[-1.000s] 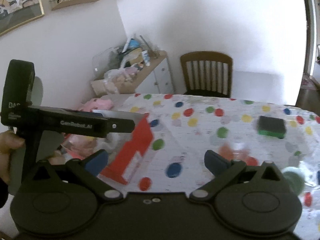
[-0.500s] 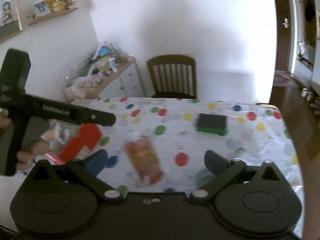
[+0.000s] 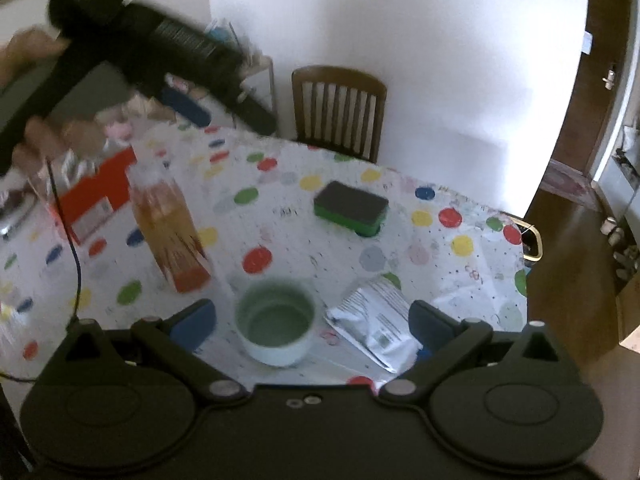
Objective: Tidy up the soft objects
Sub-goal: 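Move the left gripper to the dark scouring sponge while the right moves to the white plastic bag, then grasp the dark scouring sponge with the left gripper while the right grasps the white plastic bag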
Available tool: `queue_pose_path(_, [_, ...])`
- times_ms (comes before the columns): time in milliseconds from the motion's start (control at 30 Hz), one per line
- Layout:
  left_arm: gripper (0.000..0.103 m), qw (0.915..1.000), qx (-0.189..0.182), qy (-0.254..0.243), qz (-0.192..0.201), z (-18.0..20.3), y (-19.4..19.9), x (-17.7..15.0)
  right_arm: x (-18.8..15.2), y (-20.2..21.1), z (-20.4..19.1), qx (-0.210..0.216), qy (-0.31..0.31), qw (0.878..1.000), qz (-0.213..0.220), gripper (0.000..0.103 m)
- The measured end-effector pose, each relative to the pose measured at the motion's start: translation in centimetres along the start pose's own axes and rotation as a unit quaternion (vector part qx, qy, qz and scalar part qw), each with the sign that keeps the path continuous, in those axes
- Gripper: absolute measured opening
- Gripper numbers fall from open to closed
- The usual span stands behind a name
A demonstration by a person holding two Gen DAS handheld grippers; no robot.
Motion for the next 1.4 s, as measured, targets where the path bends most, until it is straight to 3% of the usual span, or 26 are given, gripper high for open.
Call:
queue_pose_path(300, [0.102, 0.9974, 0.028, 0.066, -0.012, -0.9, -6.8, 4.1, -1.5, -5.3, 2.2, 0.023, 0.040, 0.999, -0.025, 0.099])
queue_pose_path(433, [0.102, 0.9945, 0.029, 0.095, -0.035, -2.3, -9.7, 5.7, -2.1, -7.5, 3.0, 0.018, 0.059, 0.998, -0.034, 0.099])
queue_pose_path(600, [0.102, 0.9808, 0.017, 0.185, -0.059, -5.2, -12.9, 7.0, -2.6, -9.9, 3.6, 0.014, 0.098, 0.994, -0.039, 0.098])
queue_pose_path(700, [0.102, 0.9723, 0.019, 0.228, -0.048, -6.8, -14.5, 7.6, -2.9, -11.4, 3.7, 0.016, 0.118, 0.992, -0.042, 0.097])
queue_pose_path(800, [0.102, 0.9682, 0.028, 0.244, -0.046, -8.1, -16.0, 8.0, -3.2, -12.4, 3.8, 0.029, 0.132, 0.990, -0.043, 0.097])
queue_pose_path(867, [0.102, 0.9722, 0.039, 0.225, -0.052, -8.3, -17.0, 8.4, -3.5, -13.1, 3.8, 0.037, 0.140, 0.988, -0.046, 0.097])
queue_pose_path(1000, [0.102, 0.9856, 0.052, 0.130, -0.094, -7.2, -18.9, 9.5, -3.9, -14.1, 4.0, 0.050, 0.145, 0.987, -0.051, 0.096])
queue_pose_path(1133, [0.102, 0.9876, 0.041, 0.023, -0.150, -5.9, -20.4, 10.2, -3.8, -14.9, 4.4, 0.060, 0.143, 0.986, -0.056, 0.094])
queue_pose_path(1267, [0.102, 0.9723, 0.043, -0.118, -0.197, -4.7, -21.9, 10.0, -3.8, -15.4, 4.6, 0.064, 0.147, 0.986, -0.054, 0.094])
queue_pose_path(1400, [0.102, 0.9420, 0.043, -0.228, -0.243, -4.0, -23.3, 9.3, -3.6, -16.0, 4.7, 0.063, 0.154, 0.985, -0.054, 0.094])
Point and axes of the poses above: each gripper's, at about its wrist camera, not at the fingertips, and y roughly against the way its jaws point, z to its right, x to its top, the point moved 2 cm from there along -y, roughly the way its jaws point, and after that the axes turned 14 degrees about -x, right-handed, at the moved point
